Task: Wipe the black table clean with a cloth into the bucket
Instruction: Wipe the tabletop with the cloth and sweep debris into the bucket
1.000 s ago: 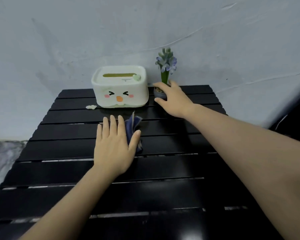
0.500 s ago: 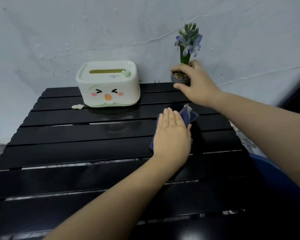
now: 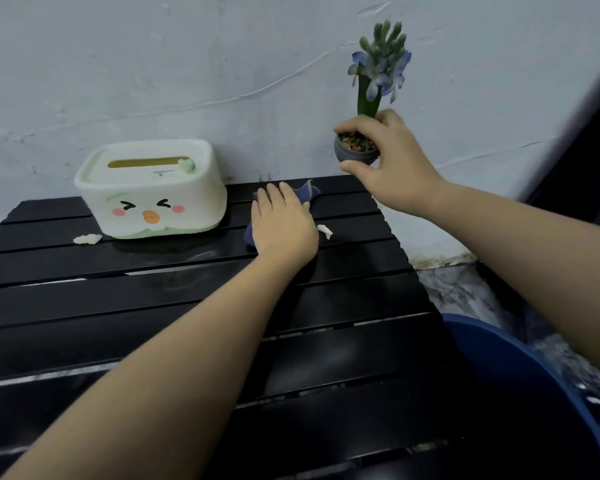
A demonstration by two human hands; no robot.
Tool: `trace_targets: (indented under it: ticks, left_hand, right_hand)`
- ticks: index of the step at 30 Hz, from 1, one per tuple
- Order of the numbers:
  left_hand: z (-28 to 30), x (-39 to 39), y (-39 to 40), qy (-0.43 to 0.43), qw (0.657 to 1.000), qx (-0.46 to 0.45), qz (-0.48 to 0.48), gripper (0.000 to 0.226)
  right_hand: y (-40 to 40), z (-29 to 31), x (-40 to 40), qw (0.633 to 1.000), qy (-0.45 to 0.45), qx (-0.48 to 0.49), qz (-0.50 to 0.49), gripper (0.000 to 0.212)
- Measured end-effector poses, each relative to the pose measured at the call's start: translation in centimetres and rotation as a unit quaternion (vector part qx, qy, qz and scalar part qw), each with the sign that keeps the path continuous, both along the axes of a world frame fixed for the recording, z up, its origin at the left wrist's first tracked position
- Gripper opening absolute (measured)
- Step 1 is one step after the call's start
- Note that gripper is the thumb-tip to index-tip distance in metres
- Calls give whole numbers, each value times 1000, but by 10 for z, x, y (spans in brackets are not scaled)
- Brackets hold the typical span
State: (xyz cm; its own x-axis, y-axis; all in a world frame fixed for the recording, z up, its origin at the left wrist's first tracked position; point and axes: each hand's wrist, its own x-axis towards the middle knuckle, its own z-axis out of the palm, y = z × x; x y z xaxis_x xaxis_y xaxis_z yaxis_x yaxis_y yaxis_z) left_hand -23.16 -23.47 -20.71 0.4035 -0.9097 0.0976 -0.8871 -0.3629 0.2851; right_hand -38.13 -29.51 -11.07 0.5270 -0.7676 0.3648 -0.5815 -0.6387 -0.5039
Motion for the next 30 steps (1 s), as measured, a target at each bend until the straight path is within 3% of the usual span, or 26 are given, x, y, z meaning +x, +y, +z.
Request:
trace_targets:
  ticks: [6, 15, 19, 22, 24, 26, 28, 30]
  left_hand:
    - [10, 1, -19, 85, 963, -27, -256, 42]
    - [23, -35, 100, 183, 869, -28, -459, 32]
    - [33, -30, 95, 294, 873, -86, -378, 24]
    - [32, -8, 54, 193, 940, -183, -212, 34]
    - [20, 5, 29, 75, 989, -92, -85, 58]
    - [4, 7, 14, -10, 1000, 22, -16, 76]
    - [-4, 1, 0, -17, 999, 36, -3, 75]
    - [-1, -5, -16, -13, 998, 14, -58, 67]
  right_hand:
    - [-4, 0, -17, 1000, 2, -5, -4, 43]
    - [0, -6, -23, 1000, 7, 10, 5, 42]
    - [2, -3, -14, 1000, -2, 4, 11, 43]
    - [1, 2, -8, 1000, -12, -5, 12, 43]
    - [1, 3, -7, 1000, -18, -2, 12, 42]
    - [-1, 3, -6, 1000, -13, 1, 13, 42]
    - [-1, 1, -5, 1000, -6, 4, 13, 42]
    - [-2, -4, -4, 1000, -7, 9, 13, 43]
